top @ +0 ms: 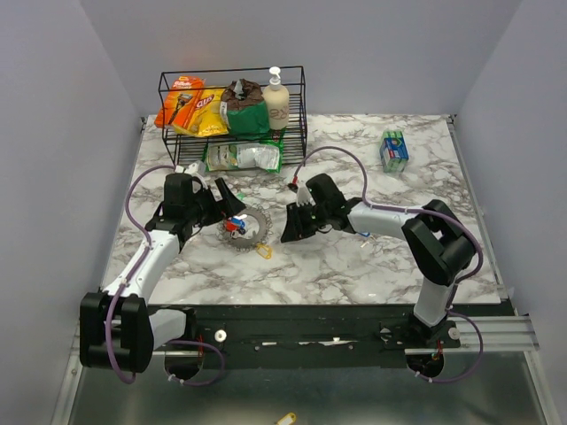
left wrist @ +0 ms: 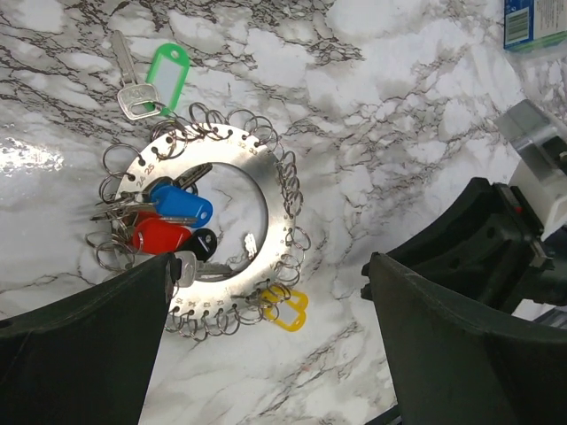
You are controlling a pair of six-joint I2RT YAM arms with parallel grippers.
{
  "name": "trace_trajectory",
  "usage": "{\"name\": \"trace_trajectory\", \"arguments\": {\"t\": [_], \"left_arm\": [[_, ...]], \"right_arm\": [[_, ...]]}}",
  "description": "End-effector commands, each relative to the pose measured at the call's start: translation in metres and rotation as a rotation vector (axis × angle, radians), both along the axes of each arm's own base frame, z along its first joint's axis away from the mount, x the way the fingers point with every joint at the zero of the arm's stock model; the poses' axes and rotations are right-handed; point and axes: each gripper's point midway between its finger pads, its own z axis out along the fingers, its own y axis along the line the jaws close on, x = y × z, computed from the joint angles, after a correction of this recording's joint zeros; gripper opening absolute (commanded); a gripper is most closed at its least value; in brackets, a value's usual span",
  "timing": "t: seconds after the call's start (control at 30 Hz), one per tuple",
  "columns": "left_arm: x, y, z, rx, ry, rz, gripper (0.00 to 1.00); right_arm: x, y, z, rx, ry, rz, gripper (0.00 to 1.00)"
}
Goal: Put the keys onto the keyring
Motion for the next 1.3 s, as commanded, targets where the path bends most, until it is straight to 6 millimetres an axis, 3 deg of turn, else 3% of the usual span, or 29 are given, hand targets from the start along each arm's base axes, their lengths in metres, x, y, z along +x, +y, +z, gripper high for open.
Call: {"name": "trace_trajectory", "arguments": {"t": [0.0,0.13,0.5,0.6,0.9,1.27], "left_arm": [[-0.006,0.000,0.005,-0.018,-0.013,-0.004,0.99],[-0.010,0.002,0.002,-0.007,0.009,0.003,0.99],[-0.014,0.005,-0.008,-0.004,0.051,0.033,0.99],[-0.019,0.006,-0.015,-0.006,0.056,0.047,0.99],[-0.033,0.014,-0.022,0.003,0.048,0.096,0.99],[-0.035,0.010,-0.030,-0.020,0.071,0.079,0.98]], "right_arm": [[0.008,0.008,0.027,0.052,-0.079,0.035,0.45],[0.012,0.013,0.032,0.066,-0.100,0.052,0.70],[0.032,0.014,0.053,0.060,-0.229,0.042,0.89],[0.035,0.016,0.056,0.066,-0.223,0.029,0.89],[0.020,0.018,0.033,0.066,-0.134,0.073,0.87],[0.020,0.034,0.049,0.044,-0.240,0.146,0.87]]}}
